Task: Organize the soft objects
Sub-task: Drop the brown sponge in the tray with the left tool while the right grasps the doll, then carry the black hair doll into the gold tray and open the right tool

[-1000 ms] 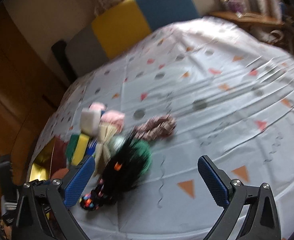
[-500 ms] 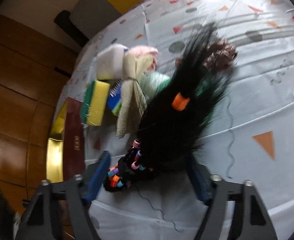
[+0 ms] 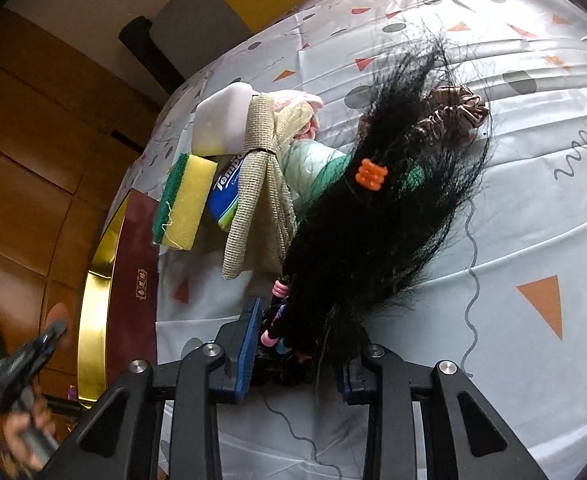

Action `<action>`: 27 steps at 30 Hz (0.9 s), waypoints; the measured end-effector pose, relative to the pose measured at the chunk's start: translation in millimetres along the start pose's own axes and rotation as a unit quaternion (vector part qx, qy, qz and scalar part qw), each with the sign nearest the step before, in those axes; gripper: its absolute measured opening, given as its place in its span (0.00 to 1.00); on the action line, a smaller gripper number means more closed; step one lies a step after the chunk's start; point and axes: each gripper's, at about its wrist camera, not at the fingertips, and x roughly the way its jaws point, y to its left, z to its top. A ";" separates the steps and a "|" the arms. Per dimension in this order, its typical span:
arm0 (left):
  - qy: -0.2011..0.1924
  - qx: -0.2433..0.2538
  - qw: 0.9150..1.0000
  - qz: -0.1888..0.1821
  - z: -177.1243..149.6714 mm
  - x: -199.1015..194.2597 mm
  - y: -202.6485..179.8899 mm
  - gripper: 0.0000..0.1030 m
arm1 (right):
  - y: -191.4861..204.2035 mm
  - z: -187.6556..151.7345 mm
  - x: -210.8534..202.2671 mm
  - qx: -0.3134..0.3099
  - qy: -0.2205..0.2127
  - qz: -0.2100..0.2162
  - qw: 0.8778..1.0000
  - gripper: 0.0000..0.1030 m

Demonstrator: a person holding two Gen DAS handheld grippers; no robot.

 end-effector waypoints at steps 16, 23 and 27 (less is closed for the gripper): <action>-0.040 0.003 0.989 0.143 36.2 34.6 40.9 0.62 | 14.5 -2.1 3.8 -0.049 -0.008 -0.029 0.998 0.32; -0.099 0.024 0.981 0.162 19.6 -12.1 20.9 0.71 | 22.5 -4.8 8.2 -0.062 -0.011 -0.046 0.997 0.32; -0.150 0.022 0.976 0.154 5.3 -59.5 4.8 0.72 | 25.2 -5.1 6.9 -0.068 -0.012 -0.057 0.996 0.32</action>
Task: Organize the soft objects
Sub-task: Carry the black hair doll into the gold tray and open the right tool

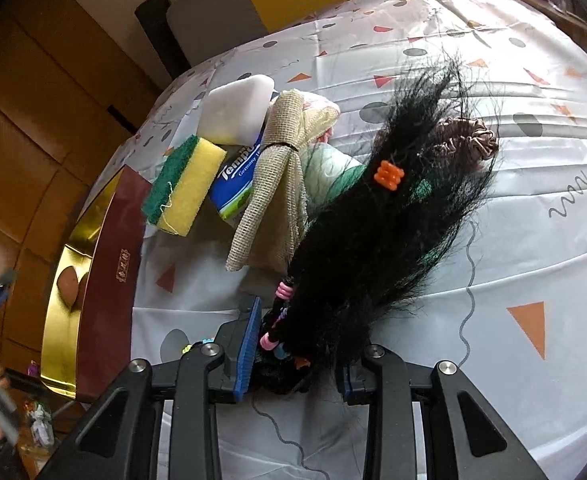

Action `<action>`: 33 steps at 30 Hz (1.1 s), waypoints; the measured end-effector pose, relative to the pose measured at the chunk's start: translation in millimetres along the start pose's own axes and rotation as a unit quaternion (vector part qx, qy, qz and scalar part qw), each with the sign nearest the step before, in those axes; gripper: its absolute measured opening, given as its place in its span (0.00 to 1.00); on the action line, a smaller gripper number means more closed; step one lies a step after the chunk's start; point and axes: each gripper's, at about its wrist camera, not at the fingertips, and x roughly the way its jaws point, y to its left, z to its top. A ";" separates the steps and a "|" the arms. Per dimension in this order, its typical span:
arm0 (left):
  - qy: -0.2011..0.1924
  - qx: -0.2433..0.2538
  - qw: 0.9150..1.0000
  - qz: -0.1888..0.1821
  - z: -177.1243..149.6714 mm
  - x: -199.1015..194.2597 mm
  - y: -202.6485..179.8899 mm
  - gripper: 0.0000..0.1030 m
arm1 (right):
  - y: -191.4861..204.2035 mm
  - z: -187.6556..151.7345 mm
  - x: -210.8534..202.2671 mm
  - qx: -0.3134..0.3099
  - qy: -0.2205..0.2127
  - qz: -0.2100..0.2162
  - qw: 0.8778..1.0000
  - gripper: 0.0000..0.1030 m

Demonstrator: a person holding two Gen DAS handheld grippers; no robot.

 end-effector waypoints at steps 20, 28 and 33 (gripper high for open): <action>-0.046 0.054 0.997 -0.018 -39.9 -83.0 -28.7 0.73 | 29.5 -22.2 -34.9 -0.080 -0.026 -0.063 0.994 0.21; -0.044 0.062 0.997 -0.023 -45.1 -86.8 -32.8 0.73 | 56.6 -24.4 -55.4 -0.108 -0.044 -0.026 0.993 0.21; -0.041 0.063 0.997 -0.025 -47.2 -87.6 -33.1 0.73 | 92.9 -15.2 -62.7 -0.138 -0.052 0.010 0.989 0.21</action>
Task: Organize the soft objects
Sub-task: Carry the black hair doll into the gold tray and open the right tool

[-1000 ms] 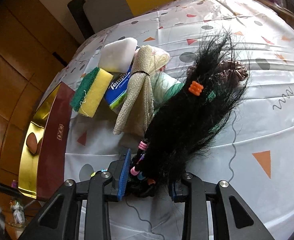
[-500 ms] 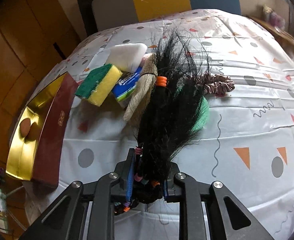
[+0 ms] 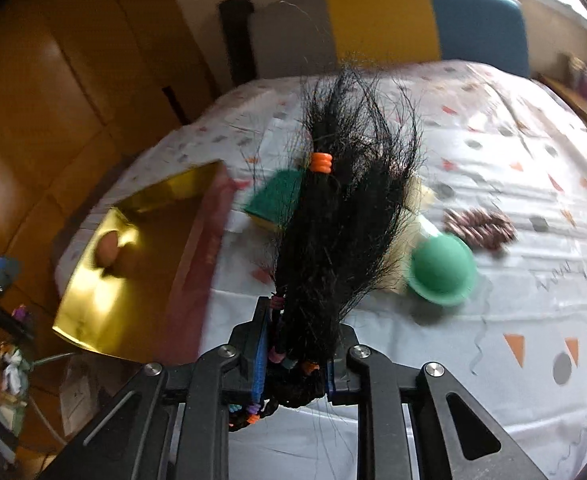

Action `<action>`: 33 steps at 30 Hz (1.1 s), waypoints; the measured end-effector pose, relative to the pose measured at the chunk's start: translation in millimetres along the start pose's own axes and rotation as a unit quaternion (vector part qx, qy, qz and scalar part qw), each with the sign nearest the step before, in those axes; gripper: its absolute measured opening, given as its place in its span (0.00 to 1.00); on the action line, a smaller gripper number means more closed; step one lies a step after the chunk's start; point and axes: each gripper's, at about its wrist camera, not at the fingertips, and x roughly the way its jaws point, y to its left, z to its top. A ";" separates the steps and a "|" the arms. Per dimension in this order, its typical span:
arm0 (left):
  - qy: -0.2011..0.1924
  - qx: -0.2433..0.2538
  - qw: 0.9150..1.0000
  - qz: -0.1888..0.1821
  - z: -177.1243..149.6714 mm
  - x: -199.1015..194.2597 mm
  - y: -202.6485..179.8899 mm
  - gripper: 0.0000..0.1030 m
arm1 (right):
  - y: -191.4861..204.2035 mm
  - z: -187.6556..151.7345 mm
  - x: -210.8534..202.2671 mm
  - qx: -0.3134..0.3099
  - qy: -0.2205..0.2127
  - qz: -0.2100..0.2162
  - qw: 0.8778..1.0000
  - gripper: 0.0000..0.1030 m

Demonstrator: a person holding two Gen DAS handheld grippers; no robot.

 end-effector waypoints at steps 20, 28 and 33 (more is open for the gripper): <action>0.064 -0.086 0.993 0.055 -32.5 30.1 80.8 0.73 | 187.4 65.2 157.5 -0.127 0.114 0.067 0.983 0.22; 0.084 -0.107 0.989 0.065 -40.3 44.6 97.2 0.73 | 200.4 64.4 132.8 -0.170 0.059 0.042 0.983 0.45; 0.084 -0.107 0.989 0.057 -38.5 45.6 91.2 0.73 | 196.5 58.4 80.2 -0.180 0.004 0.036 0.983 0.53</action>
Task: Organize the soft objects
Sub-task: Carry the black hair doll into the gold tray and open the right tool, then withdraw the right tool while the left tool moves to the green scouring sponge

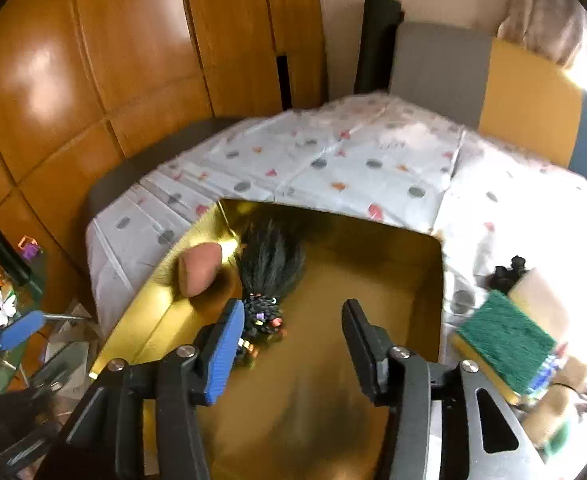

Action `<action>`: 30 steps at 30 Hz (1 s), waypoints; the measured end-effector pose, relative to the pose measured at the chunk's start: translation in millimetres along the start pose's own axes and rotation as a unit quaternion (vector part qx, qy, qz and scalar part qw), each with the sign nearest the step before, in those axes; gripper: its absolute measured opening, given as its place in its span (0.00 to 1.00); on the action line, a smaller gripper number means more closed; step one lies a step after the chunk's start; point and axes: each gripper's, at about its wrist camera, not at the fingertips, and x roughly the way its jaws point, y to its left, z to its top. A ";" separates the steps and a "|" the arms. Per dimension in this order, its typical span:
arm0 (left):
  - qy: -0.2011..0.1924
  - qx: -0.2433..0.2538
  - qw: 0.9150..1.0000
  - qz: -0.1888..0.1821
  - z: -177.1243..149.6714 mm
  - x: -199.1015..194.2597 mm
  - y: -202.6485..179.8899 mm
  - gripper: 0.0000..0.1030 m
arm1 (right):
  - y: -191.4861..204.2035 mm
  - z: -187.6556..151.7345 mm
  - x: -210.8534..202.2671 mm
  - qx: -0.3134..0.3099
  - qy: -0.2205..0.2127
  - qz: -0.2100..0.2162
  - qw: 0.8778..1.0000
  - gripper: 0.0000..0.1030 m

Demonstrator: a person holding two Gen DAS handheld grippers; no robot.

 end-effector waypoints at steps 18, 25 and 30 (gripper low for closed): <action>-0.013 0.056 0.998 -0.027 2.6 -25.8 -56.5 0.73 | -26.1 -42.0 -104.7 0.001 -0.080 -0.100 0.992 0.60; -0.020 0.085 0.995 -0.046 6.7 -34.5 -89.3 0.73 | -52.7 -56.2 -114.3 0.018 -0.080 -0.119 0.990 0.63; -0.025 0.107 0.992 -0.070 12.1 -38.0 -116.5 0.73 | -76.5 -67.7 -117.4 0.030 -0.072 -0.138 0.987 0.68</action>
